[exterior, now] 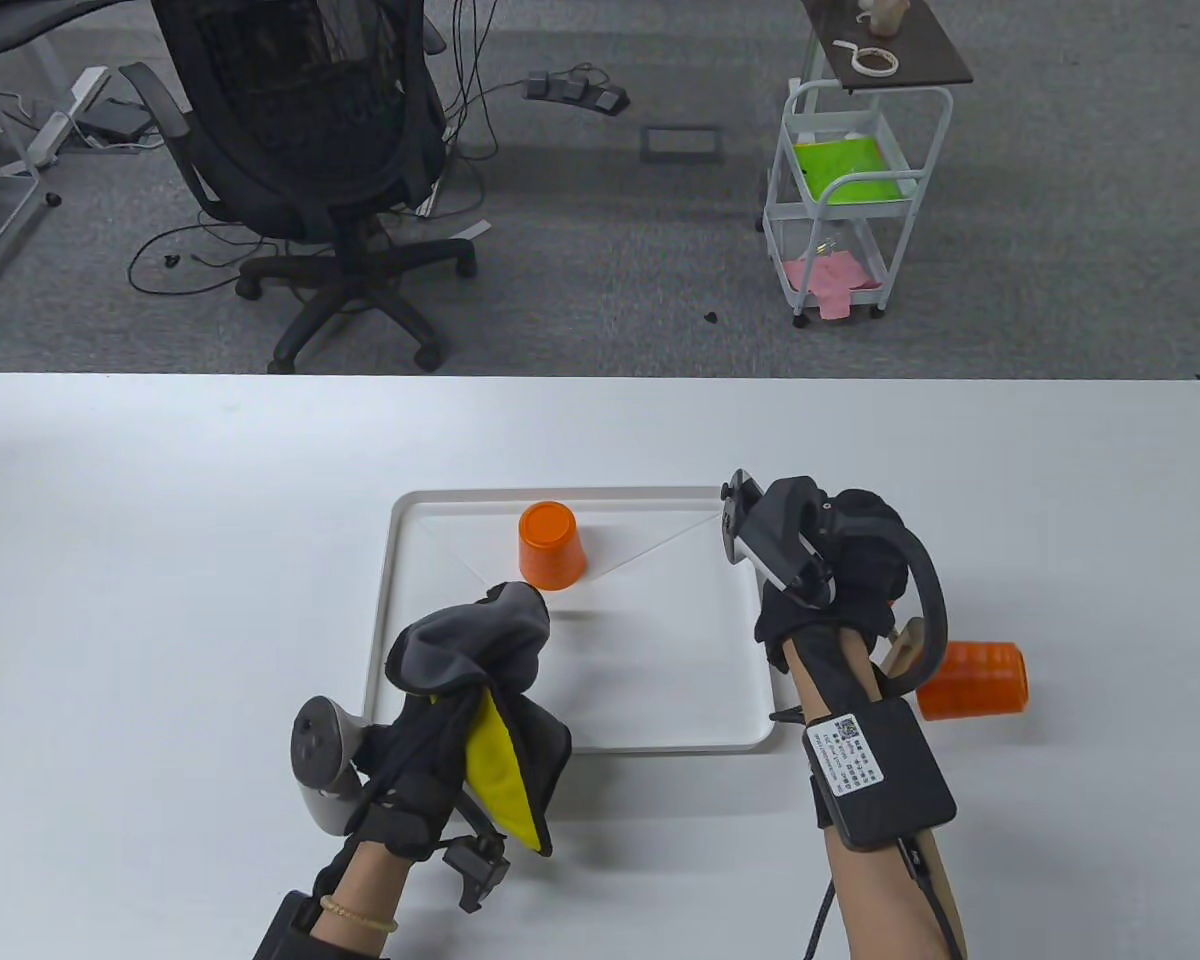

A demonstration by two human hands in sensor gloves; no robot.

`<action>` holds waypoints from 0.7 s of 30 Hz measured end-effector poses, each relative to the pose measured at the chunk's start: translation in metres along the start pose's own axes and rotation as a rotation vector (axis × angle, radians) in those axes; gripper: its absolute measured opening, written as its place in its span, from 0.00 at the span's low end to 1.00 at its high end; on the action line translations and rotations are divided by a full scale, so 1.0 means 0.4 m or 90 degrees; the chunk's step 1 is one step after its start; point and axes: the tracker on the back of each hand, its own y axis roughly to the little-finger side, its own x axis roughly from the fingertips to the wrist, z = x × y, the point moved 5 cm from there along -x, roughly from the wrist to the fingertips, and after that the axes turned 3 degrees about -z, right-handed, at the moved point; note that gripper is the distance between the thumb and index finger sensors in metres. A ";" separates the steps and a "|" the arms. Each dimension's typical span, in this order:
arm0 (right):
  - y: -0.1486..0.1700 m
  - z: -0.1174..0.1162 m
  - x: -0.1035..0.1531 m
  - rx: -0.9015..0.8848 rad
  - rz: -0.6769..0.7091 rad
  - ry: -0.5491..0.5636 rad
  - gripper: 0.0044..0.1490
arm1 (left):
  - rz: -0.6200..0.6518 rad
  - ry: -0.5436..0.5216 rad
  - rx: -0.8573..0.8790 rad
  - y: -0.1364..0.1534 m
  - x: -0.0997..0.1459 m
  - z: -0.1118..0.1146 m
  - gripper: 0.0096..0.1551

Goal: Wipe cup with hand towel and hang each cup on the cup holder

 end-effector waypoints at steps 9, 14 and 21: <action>-0.012 -0.052 -0.021 0.043 -0.013 -0.049 0.42 | 0.000 0.000 0.000 0.002 -0.001 -0.001 0.37; -0.010 -0.077 -0.028 0.054 -0.018 -0.065 0.44 | -0.003 0.001 0.000 0.004 -0.001 -0.001 0.37; -0.013 -0.087 -0.021 0.063 -0.012 -0.077 0.44 | -0.003 0.001 0.000 0.004 -0.002 -0.002 0.37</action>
